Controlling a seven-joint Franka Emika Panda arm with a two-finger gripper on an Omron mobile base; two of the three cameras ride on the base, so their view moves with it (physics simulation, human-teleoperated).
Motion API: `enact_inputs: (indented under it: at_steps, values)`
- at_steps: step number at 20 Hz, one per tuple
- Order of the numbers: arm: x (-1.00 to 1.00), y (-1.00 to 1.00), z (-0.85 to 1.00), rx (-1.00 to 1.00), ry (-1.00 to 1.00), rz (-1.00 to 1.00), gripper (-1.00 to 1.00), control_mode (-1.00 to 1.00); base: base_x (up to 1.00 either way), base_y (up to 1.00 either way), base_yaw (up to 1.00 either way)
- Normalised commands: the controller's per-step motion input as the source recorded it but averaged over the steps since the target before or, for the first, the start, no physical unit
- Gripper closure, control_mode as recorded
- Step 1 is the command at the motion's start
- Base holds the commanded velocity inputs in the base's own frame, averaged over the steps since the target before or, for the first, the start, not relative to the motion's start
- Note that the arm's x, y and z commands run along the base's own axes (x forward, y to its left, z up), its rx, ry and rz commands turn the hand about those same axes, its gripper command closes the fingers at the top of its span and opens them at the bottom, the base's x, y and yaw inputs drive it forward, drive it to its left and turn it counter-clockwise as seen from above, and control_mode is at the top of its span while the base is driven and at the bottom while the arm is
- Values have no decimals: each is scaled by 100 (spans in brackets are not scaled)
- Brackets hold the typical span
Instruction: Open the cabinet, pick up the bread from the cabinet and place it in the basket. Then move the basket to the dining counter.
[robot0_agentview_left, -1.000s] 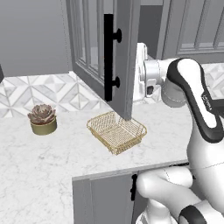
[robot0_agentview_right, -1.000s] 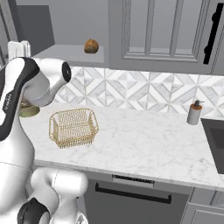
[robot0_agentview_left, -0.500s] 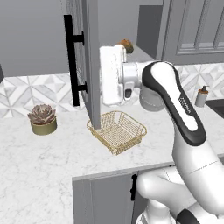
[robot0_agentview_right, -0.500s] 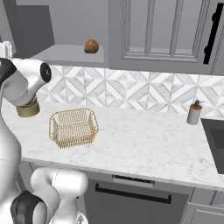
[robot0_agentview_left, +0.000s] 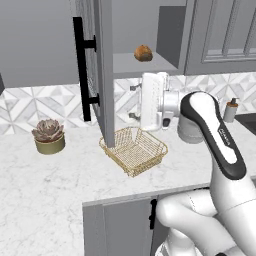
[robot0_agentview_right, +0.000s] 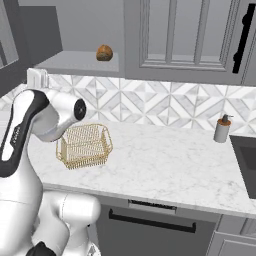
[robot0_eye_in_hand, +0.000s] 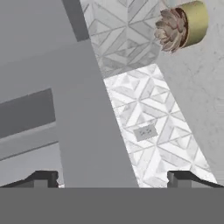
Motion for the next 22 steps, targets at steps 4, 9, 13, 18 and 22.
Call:
enact_inputs:
  at_steps: [4,9,13,18,22]
  values:
    - [45,-89,-68,-39,-11,0,-100,-100,0,0,0]
    - [16,-72,-40,-71,-14,0,-100,-100,0,0,0]
    - [18,-68,-37,-84,-5,0,-100,-100,0,0,0]
    - [11,-45,-40,-94,-4,0,-100,-100,0,0,0]
    - [21,-8,0,-75,-10,-1,-100,-100,0,0,0]
